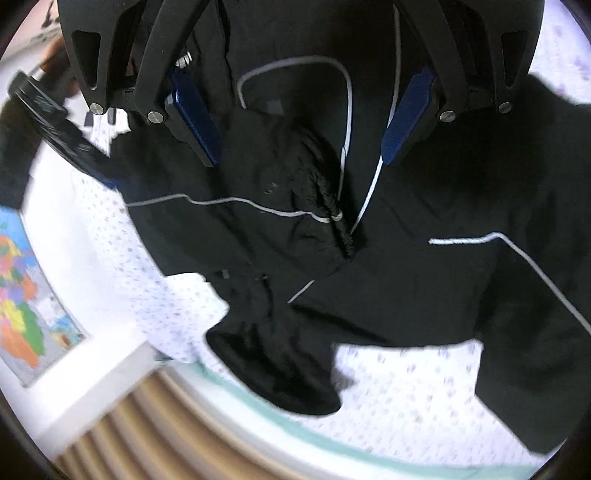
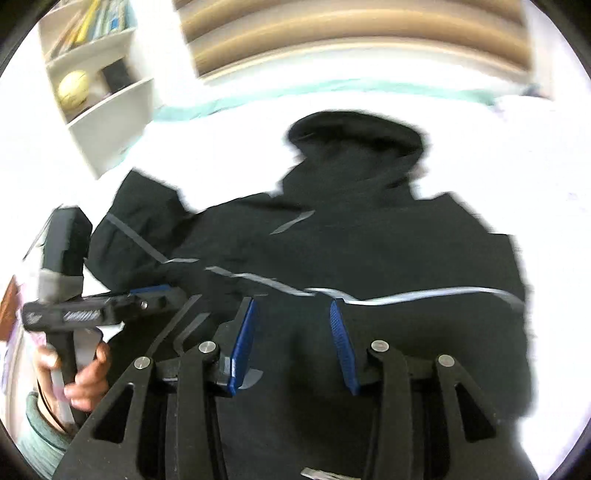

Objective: Fold large clothes
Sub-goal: 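Carry the sleeve across the jacket body with the right gripper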

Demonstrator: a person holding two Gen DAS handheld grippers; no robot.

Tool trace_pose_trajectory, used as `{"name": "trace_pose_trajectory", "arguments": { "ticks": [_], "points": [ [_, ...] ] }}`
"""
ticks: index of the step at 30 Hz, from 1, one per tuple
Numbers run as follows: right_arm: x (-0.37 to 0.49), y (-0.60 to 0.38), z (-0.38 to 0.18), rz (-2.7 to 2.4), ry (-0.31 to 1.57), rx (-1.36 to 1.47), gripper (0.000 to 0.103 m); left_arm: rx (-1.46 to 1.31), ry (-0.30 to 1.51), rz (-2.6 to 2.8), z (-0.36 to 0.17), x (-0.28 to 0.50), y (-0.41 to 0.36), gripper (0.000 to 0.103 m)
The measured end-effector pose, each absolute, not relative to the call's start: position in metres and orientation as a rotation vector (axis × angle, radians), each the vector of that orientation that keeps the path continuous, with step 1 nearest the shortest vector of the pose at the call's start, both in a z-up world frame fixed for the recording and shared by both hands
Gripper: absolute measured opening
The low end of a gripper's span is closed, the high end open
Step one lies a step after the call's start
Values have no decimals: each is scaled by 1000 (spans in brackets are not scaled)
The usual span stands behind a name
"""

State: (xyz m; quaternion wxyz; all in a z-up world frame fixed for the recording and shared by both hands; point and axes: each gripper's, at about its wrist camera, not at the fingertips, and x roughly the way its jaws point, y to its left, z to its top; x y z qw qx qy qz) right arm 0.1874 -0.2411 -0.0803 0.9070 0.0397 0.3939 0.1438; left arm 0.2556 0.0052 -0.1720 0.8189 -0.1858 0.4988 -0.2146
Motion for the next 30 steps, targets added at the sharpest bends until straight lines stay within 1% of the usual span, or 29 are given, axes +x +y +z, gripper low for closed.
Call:
{"name": "trace_pose_trajectory", "arguments": {
  "ticks": [3, 6, 7, 8, 9, 10, 13, 16, 18, 21, 23, 24, 26, 28, 29, 30],
  "points": [
    [170, -287, -71, 182, 781, 85, 46, -380, 1104, -433, -189, 268, -11, 89],
    [161, -322, -76, 116, 794, 113, 46, -323, 1107, -416, -196, 275, -29, 86],
    [160, -334, -81, 86, 811, 125, 46, -292, 1095, -416, -196, 276, -38, 68],
    [159, -341, -84, 64, 824, 133, 46, -258, 1093, -398, -196, 277, -42, 48],
    [159, -348, -90, 42, 839, 145, 46, -180, 1078, -338, -193, 278, -48, 36],
    [160, -357, -96, 22, 853, 163, 46, -143, 1060, -320, -188, 278, -50, 22],
    [167, -364, -109, -9, 880, 170, 46, -227, 960, -357, -159, 273, -29, 20],
    [178, -356, -120, -15, 901, 141, 46, -268, 821, -315, -121, 263, 7, 20],
    [190, -344, -128, -10, 917, 109, 46, -302, 812, -292, -113, 262, 35, 20],
    [212, -319, -147, 15, 943, 76, 46, -280, 913, -225, -138, 268, 57, 20],
    [226, -301, -166, 7, 970, 29, 46, -250, 1029, -193, -172, 274, 59, 20],
    [233, -292, -179, -15, 1003, -6, 46, -214, 1078, -171, -191, 277, 57, 23],
    [240, -280, -200, -52, 1032, -65, 46, -158, 1066, -167, -202, 275, 50, 24],
    [240, -276, -201, -67, 1023, -95, 46, -111, 1035, -155, -193, 270, 44, 24],
    [240, -278, -200, -64, 1032, -87, 46, -98, 1024, -153, -188, 268, 43, 26],
    [241, -280, -199, -59, 1041, -76, 46, -91, 1012, -150, -182, 265, 43, 30]
  ]
}}
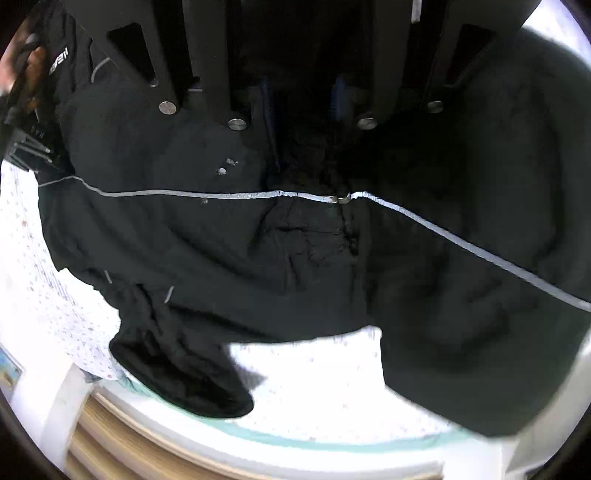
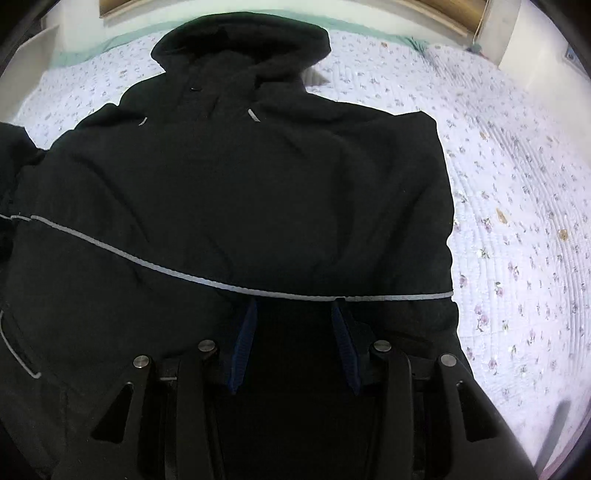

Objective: Fold large clothes
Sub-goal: 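Carry the sleeve across the jacket body with the right gripper, then grasp the other sleeve cuff with the left gripper and lift it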

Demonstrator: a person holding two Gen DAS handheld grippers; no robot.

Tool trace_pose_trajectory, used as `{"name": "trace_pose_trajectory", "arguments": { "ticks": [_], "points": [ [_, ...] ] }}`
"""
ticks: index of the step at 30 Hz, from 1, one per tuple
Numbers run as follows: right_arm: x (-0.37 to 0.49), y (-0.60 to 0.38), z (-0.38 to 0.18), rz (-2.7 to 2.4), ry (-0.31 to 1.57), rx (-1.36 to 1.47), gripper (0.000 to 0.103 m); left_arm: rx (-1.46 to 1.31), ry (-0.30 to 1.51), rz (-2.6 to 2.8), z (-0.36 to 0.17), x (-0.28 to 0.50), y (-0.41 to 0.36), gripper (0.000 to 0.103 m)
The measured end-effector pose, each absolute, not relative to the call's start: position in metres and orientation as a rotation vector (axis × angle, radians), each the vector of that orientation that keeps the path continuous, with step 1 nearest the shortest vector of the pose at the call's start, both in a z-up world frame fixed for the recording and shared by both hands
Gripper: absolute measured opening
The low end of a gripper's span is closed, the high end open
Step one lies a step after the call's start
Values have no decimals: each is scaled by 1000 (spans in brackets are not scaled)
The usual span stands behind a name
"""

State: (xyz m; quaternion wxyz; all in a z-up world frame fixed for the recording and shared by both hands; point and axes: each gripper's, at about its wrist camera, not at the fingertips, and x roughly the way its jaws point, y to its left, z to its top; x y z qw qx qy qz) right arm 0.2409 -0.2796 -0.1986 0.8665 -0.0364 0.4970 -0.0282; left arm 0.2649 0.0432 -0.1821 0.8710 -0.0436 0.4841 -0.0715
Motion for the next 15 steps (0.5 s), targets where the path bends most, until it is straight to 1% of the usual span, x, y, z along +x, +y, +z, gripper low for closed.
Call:
{"name": "trace_pose_trajectory", "arguments": {
  "ticks": [1, 2, 3, 4, 5, 8, 10, 12, 14, 15],
  "points": [
    [241, -284, -195, -51, 1053, -51, 46, -89, 997, -145, -174, 263, 44, 33],
    [240, -287, -189, -42, 1057, -24, 46, -90, 967, -135, -164, 257, 46, 40],
    [237, -289, -182, -27, 1052, 2, 46, -97, 922, -132, -152, 248, 50, 45],
    [233, -289, -173, -1, 1037, 31, 46, -109, 886, -140, -143, 243, 55, 56],
    [229, -285, -163, 27, 1014, 53, 46, -139, 842, -166, -130, 235, 59, 63],
    [217, -263, -135, 94, 939, 55, 46, -202, 823, -269, -116, 229, 58, 63],
    [213, -237, -118, 139, 894, 20, 46, -225, 833, -332, -117, 235, 49, 63],
    [212, -213, -109, 167, 863, -18, 46, -216, 876, -328, -134, 247, 39, 62],
    [217, -190, -113, 159, 845, -73, 46, -222, 949, -305, -161, 257, 36, 62],
    [223, -182, -117, 154, 851, -84, 46, -220, 1001, -288, -180, 263, 35, 59]
  ]
}}
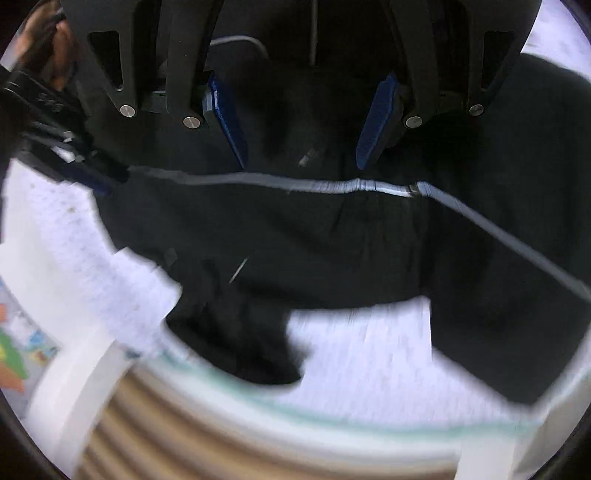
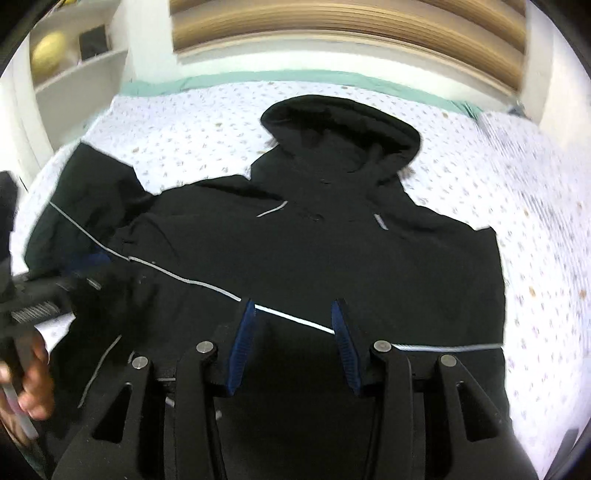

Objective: Fold large clothes
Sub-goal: 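Grasp the other sleeve cuff with the left gripper and lift it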

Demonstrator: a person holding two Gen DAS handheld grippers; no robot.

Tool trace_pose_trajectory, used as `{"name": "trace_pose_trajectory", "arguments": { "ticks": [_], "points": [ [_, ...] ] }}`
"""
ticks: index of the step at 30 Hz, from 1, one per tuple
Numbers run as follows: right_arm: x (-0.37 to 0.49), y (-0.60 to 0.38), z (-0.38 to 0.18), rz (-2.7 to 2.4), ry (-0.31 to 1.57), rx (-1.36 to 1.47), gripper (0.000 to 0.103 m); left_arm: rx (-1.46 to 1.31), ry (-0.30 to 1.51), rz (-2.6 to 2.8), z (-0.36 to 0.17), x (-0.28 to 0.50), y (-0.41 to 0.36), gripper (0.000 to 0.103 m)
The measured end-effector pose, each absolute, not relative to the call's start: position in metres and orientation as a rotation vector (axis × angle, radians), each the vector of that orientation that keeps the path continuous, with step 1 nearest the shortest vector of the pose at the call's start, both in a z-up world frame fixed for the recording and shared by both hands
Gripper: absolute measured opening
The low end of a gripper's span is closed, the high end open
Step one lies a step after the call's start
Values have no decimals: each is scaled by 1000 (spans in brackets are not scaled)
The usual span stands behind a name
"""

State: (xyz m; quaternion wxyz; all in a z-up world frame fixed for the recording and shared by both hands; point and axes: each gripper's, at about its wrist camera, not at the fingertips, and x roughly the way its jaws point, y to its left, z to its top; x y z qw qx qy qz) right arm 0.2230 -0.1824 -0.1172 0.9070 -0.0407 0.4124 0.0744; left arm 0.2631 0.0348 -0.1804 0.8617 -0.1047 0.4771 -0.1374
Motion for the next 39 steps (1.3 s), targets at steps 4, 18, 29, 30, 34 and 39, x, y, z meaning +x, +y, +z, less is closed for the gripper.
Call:
{"name": "trace_pose_trajectory", "arguments": {
  "ticks": [4, 18, 29, 30, 34, 39],
  "points": [
    [260, -173, -176, 78, 947, -85, 46, -103, 1006, -252, -206, 270, 9, 59],
    [253, -180, -205, 83, 820, -61, 52, -55, 752, -422, -117, 199, 34, 60],
    [247, -181, -205, 83, 800, -50, 55, -359, 660, 46, -86, 219, 281, 73],
    [247, -181, -206, 84, 799, -50, 56, -408, 661, 84, -94, 226, 301, 73],
    [247, -180, -206, 87, 791, -53, 57, -560, 690, 177, -142, 261, 359, 73],
    [247, -181, -206, 92, 789, -50, 58, -727, 740, 125, -195, 303, 369, 73]
  ]
}}
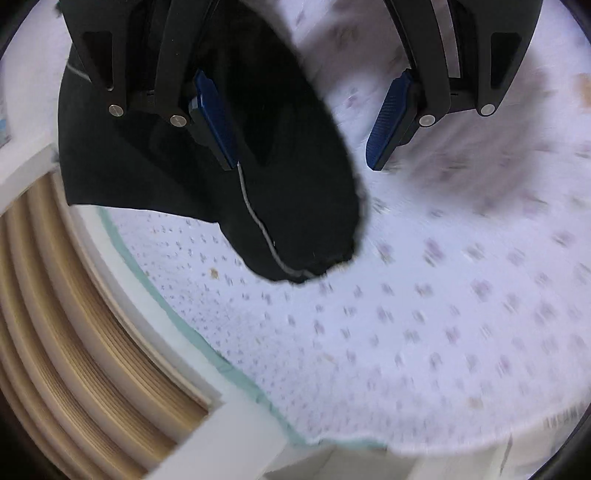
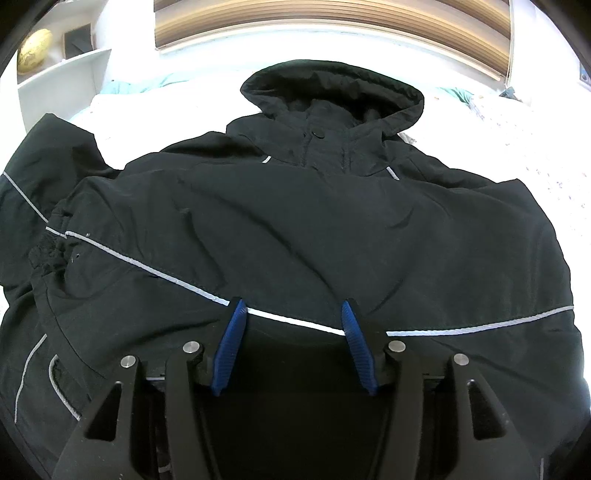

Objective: Fold large clothes
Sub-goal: 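Grasp the other sleeve cuff with the left gripper and lift it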

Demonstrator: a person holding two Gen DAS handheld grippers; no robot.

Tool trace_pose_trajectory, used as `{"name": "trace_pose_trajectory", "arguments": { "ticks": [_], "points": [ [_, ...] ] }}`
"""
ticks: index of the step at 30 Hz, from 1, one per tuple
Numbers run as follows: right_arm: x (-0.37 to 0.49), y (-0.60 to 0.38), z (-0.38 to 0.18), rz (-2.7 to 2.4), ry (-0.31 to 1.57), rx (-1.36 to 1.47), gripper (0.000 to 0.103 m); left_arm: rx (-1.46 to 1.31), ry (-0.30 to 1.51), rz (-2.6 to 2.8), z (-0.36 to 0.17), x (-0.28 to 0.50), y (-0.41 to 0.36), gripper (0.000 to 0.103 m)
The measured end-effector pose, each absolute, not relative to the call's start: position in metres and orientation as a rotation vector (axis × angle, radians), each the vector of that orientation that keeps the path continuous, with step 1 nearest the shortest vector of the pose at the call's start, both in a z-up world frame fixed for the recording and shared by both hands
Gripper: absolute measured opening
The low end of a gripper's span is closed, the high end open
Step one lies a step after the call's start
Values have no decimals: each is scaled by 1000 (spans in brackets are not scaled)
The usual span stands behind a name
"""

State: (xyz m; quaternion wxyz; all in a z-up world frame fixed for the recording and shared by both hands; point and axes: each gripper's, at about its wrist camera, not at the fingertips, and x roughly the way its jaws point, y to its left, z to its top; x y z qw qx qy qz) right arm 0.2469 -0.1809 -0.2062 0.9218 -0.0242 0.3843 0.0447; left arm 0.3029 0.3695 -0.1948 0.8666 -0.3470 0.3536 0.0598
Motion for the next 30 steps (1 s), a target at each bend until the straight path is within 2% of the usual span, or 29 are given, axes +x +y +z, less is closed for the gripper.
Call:
{"name": "trace_pose_trajectory", "arguments": {
  "ticks": [5, 7, 8, 9, 14, 17, 21, 23, 30],
  "points": [
    [247, -180, -206, 88, 785, -54, 58, -764, 748, 78, -205, 329, 366, 75],
    [247, -180, -206, 88, 784, -54, 58, -695, 748, 122, -202, 337, 358, 49],
    [247, -180, -206, 88, 784, -53, 58, -673, 747, 127, -200, 336, 354, 27],
    [247, -180, -206, 89, 784, -53, 58, -651, 733, 142, -195, 333, 353, 21],
    [247, -180, -206, 88, 784, -55, 58, -423, 584, 467, -149, 289, 347, 18],
    [246, -180, -206, 88, 784, -54, 59, -367, 607, 691, -145, 273, 366, 18],
    [246, -180, -206, 86, 783, -59, 59, -370, 720, 705, -171, 282, 375, 19],
    [246, -180, -207, 86, 784, -57, 59, -337, 699, 670, -168, 281, 365, 18],
    [246, -180, -207, 86, 783, -57, 59, -301, 505, 306, -90, 231, 299, 16]
  ]
}}
